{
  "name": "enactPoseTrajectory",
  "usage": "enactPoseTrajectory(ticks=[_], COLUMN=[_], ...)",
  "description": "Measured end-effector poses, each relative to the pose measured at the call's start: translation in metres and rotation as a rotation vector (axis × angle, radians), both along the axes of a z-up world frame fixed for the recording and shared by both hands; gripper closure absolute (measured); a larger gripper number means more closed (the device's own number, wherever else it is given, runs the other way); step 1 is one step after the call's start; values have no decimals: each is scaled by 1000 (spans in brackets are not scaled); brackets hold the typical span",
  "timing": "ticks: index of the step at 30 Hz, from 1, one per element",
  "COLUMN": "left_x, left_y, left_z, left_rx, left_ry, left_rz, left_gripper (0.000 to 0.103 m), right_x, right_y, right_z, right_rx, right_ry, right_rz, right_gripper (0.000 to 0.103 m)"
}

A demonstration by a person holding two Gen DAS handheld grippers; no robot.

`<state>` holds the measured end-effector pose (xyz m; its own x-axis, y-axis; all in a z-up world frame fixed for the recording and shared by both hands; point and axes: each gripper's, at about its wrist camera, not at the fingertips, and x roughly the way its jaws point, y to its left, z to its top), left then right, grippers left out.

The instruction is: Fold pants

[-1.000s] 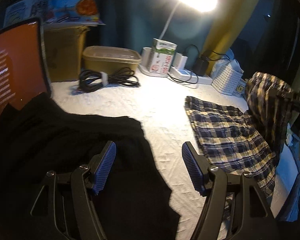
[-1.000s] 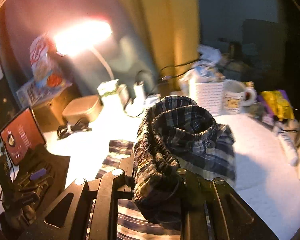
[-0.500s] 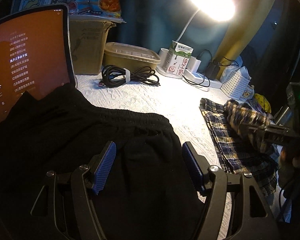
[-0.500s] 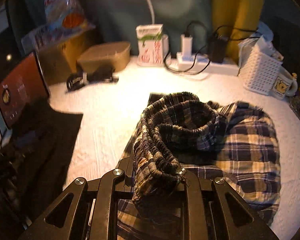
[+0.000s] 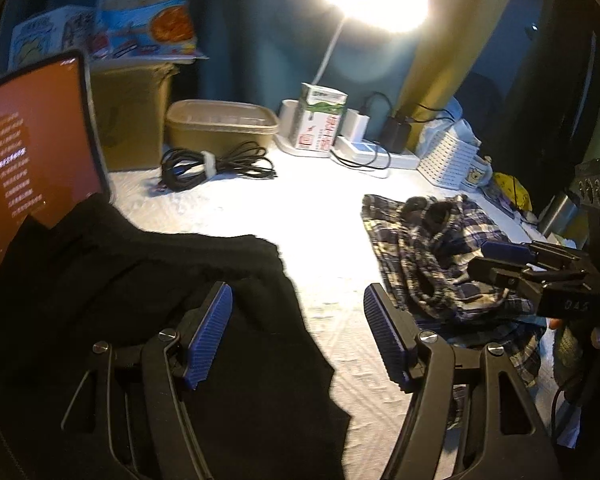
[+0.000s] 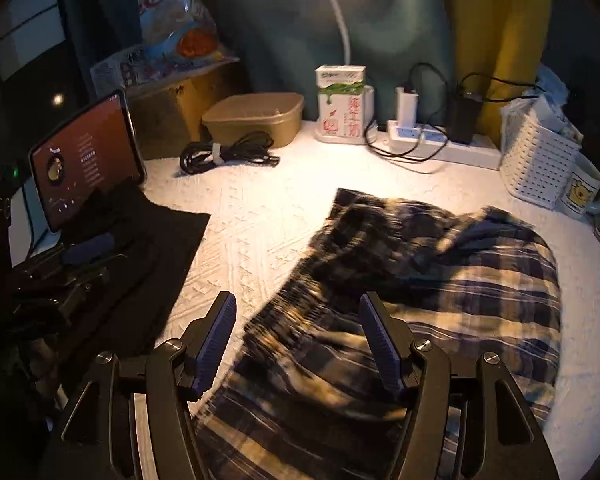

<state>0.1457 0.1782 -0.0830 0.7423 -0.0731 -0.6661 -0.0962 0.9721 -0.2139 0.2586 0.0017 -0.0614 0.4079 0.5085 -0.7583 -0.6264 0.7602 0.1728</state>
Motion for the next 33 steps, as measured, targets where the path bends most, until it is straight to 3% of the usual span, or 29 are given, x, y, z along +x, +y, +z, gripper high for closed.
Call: enactPoseTrajectory(ticks=[13, 20, 23, 29, 33], left_x=[44, 88, 101, 104, 97], left_y=[-74, -121, -133, -125, -115], left_z=[17, 11, -4, -38, -36], left_rx=[99, 140, 187, 219, 189], left_ry=[29, 70, 124, 239, 244], left_rz=[-98, -196, -211, -164, -150], left_gripper=[35, 35, 35, 34, 32], right_x=[20, 24, 20, 2, -4], right_y=[-111, -132, -130, -139, -152], right_z=[-4, -25, -47, -63, -62], right_rx=[81, 73, -3, -67, -79], right_ry=[5, 2, 26, 24, 20], right_rz=[-130, -91, -59, 45, 75], right_gripper=[37, 37, 37, 37, 37])
